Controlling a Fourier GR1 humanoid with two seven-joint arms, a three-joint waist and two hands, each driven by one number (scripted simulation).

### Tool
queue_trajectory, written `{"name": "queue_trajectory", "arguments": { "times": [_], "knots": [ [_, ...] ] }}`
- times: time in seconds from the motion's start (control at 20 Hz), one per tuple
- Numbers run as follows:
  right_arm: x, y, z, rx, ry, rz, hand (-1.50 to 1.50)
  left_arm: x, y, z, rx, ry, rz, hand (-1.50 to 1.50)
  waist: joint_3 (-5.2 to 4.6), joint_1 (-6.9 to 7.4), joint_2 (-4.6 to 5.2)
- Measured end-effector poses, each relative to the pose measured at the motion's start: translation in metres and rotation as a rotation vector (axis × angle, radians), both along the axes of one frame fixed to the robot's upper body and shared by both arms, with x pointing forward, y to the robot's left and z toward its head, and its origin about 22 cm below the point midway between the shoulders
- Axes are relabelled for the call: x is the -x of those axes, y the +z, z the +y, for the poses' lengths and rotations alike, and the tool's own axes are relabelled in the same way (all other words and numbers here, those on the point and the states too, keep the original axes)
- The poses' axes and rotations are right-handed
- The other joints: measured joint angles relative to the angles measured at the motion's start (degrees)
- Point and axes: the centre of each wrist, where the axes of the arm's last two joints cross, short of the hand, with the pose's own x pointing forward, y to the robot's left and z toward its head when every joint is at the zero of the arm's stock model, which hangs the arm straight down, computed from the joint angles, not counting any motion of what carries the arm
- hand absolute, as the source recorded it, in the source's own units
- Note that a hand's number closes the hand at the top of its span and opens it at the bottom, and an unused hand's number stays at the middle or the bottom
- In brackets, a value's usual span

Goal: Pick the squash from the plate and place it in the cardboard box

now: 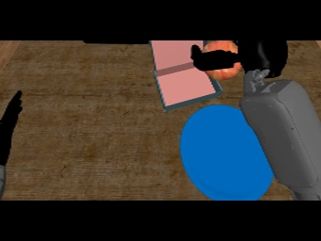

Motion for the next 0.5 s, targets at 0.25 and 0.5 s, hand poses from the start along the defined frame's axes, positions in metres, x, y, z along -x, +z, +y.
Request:
{"name": "queue_trajectory", "arguments": {
  "times": [0.25,0.5],
  "knots": [
    [-0.036,-0.001,0.019,-0.092,-0.005,0.034,1.50,-0.004,0.003,-0.001,0.002,-0.007,0.001,0.00,0.01,0.58,0.22],
    [-0.068,-0.011,0.024,-0.141,-0.011,0.066,1.50,-0.007,0.002,-0.001,-0.002,-0.019,-0.009,0.00,0.01,1.21,0.54]
  ]
}}
